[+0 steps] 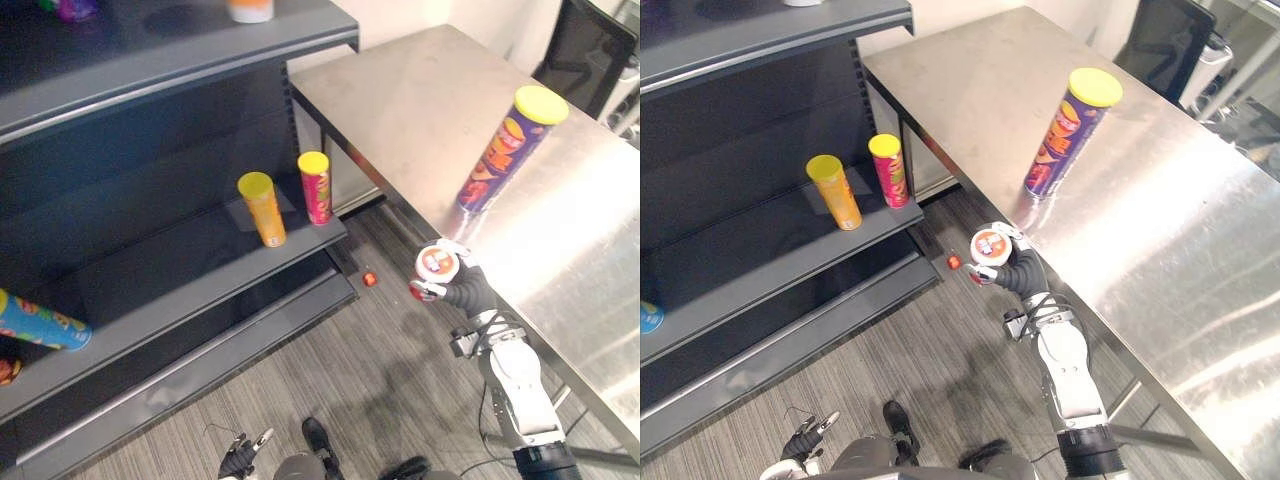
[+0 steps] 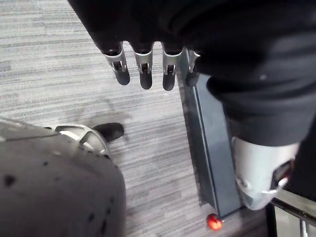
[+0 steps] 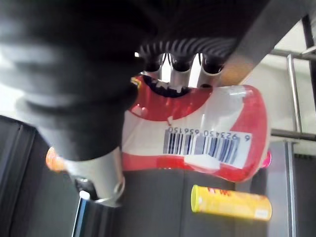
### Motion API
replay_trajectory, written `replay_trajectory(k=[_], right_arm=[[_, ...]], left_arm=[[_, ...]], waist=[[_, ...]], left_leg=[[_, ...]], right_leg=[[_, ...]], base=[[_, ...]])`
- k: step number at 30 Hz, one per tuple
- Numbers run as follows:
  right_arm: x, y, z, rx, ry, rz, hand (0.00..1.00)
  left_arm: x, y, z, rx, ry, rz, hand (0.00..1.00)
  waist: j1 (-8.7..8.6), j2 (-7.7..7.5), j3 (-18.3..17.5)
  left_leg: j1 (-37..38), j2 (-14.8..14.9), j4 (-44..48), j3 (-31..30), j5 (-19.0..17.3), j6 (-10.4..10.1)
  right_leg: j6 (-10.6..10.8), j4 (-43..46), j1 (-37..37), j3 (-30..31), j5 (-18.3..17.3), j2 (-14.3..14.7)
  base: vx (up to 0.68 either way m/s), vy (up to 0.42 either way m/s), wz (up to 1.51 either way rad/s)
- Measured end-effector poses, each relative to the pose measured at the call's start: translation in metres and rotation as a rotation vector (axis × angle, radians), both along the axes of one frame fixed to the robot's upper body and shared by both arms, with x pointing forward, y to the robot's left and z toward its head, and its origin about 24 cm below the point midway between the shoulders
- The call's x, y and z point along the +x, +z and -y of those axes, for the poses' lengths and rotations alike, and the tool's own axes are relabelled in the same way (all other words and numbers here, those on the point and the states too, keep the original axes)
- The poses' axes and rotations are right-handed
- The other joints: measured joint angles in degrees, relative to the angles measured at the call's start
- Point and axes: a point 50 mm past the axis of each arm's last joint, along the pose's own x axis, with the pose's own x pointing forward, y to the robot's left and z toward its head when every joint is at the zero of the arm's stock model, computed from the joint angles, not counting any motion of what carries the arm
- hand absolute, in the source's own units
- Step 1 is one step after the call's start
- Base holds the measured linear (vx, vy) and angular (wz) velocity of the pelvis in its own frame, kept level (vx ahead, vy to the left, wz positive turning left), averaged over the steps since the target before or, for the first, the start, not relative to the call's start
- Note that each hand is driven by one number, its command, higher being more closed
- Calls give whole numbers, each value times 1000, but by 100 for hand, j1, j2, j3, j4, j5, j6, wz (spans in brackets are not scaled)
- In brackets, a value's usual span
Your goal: Put the gum and the chips on the shelf.
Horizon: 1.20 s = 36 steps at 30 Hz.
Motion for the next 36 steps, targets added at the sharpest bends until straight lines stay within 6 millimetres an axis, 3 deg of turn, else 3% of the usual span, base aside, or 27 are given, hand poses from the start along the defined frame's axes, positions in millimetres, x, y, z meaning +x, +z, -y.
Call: replay_trajectory(k=[4, 5, 6, 7, 9, 11, 15, 19, 20, 25, 36], right_arm=[[4, 2, -20, -35, 76, 13, 100], [3, 1, -20, -37, 79, 7, 100], [2, -1, -19, -38, 73, -1, 100], [2, -2, -18, -37, 70, -4, 100], [-1, -7, -17, -34, 64, -25, 100], [-9, -10, -16, -26, 60, -39, 100], [-13, -7, -17, -14, 62, -26, 100], [-15, -9, -19, 14, 59, -36, 100], [-15, -8, -20, 19, 61, -31, 100], [-21, -16, -12, 41, 31, -70, 100], [-22, -17, -19, 93, 49, -81, 100]], left_arm=[[0, 1, 1, -7, 9, 11, 0], [-2, 0, 1, -6, 6, 5, 0], [-4, 0, 2, 2, -19, -5, 0], [-3, 0, 1, 8, -32, -7, 0], [0, 2, -5, 45, -64, -9, 0], [-1, 2, -7, 53, -64, -17, 0], [-3, 0, -8, 64, -88, -54, 0], [-14, -5, -5, 47, -77, -98, 0], [-16, -7, 1, 29, -67, -98, 0], [-16, -8, 3, 7, -47, -91, 0], [-16, -7, 1, 16, -47, -94, 0]], waist=[[163, 11, 7], [149, 48, 14], [142, 120, 28], [126, 157, 45], [-62, 217, 81], [-211, 222, 93], [-272, 160, 56], [-305, -25, -21], [-279, 69, -28], [-346, 123, -72], [-341, 79, -182]], left_leg=[[-7, -150, -91, -177, -59, 91], [93, -212, -225, -316, -52, 120], [198, -259, -356, -501, -45, 139], [206, -241, -351, -632, -60, 170], [216, -205, -341, -1198, -70, 236], [355, -316, -342, -1623, -93, 216], [456, -428, -284, -2222, -113, 130], [674, -618, -203, -2370, -264, -125], [718, -511, -189, -2340, -318, -233], [824, -185, -212, -2382, -345, -483], [706, -146, -354, -3150, -89, -636]], right_leg=[[-39, 490, -4, 102, 33, -297], [-131, 805, -72, 463, 99, -407], [-478, 1471, -438, 1425, 313, -578], [-537, 1730, -730, 2124, 295, -517], [-227, 1725, -1246, 4547, -224, 433], [56, 1491, -1305, 5290, -487, 850], [65, 588, -1522, 5825, -489, 1376], [274, -141, -1236, 5946, -189, 1179], [261, -405, -1050, 5933, -179, 1289], [226, -819, -602, 5545, -155, 1554], [225, -1257, -146, 4542, -156, 1556]], base=[[33, 50, 35], [51, 114, 46], [64, 126, 49], [91, 123, 67], [156, 71, 114], [176, -3, 141], [138, -54, 92], [179, -127, 44], [183, -171, 2], [113, -155, 16], [20, -41, 42]])
